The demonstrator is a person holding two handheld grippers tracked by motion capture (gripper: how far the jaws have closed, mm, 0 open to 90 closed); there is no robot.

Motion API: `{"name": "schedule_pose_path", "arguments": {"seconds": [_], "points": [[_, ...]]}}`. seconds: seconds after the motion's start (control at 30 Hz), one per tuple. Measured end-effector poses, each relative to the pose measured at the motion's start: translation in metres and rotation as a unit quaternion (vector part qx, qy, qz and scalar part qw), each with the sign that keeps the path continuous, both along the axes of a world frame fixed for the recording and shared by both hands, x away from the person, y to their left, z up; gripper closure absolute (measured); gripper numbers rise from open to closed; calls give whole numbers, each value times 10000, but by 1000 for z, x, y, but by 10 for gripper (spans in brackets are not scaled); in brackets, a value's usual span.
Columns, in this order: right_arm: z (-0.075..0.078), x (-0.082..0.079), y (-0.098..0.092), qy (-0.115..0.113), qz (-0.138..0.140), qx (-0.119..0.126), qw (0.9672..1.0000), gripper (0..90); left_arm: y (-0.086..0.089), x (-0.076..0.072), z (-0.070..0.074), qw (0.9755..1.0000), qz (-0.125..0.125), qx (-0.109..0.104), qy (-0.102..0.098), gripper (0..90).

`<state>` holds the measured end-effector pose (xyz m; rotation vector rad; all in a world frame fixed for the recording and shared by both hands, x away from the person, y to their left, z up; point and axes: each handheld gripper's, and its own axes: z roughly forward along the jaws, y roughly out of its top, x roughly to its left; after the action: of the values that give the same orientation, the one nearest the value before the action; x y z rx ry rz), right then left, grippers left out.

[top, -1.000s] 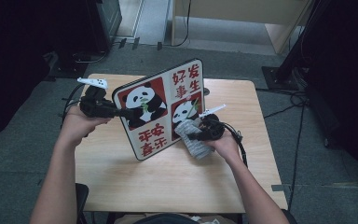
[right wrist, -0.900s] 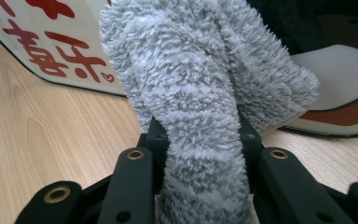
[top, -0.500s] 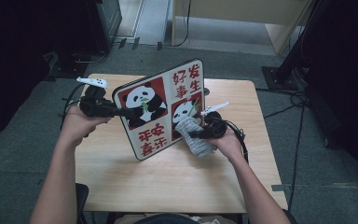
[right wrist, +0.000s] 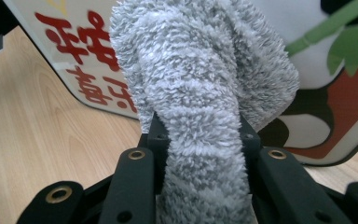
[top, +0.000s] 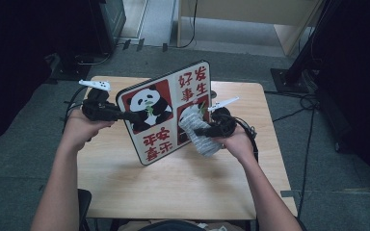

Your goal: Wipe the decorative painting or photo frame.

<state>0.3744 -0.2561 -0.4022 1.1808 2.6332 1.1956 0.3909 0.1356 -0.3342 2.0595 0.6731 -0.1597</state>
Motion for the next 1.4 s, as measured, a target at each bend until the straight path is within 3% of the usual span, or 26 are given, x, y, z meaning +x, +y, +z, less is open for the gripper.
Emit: {"name": "schedule_pose_path", "arguments": {"seconds": [0.3,0.4,0.6,0.77,1.0,1.4], "points": [[28,1,0,-91,29,-32,9999,691,0,0,0,10000,-12,-13,22,765],[41,2,2,-122,62,107,9998,690,0,0,0,10000,1,1,16,766],[68,8,11,-283,151,-53,9995,690,-1,0,0,10000,-3,3,6,767],[88,13,15,-276,270,223,9990,690,-1,0,0,10000,-6,0,-5,766],[116,20,28,-471,353,-60,9983,690,0,0,0,10000,-13,-18,-21,766],[184,26,52,-914,473,-263,9943,689,0,0,-1,10000,-16,-43,-29,766]]}}
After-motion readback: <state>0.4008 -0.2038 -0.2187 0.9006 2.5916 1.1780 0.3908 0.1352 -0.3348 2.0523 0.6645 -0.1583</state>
